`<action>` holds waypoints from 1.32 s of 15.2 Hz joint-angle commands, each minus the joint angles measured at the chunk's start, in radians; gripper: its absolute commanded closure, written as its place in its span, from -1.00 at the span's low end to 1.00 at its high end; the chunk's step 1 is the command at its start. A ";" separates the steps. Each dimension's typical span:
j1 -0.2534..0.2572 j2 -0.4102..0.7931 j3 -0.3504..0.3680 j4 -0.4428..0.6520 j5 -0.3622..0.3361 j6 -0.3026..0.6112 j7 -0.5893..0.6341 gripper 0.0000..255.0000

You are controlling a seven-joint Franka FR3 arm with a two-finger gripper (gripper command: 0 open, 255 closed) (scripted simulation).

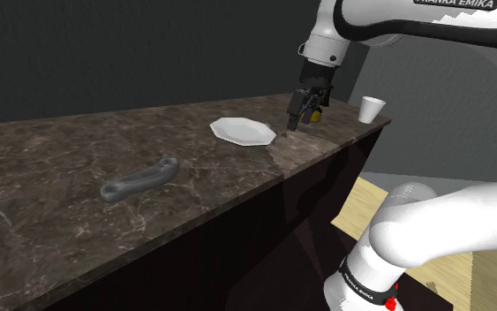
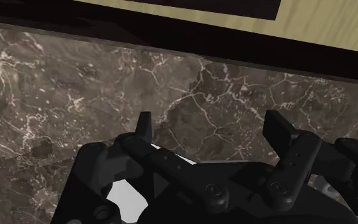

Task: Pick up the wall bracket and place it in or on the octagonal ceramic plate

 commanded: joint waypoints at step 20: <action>-0.074 0.429 0.523 0.241 0.154 0.212 0.877 -1.00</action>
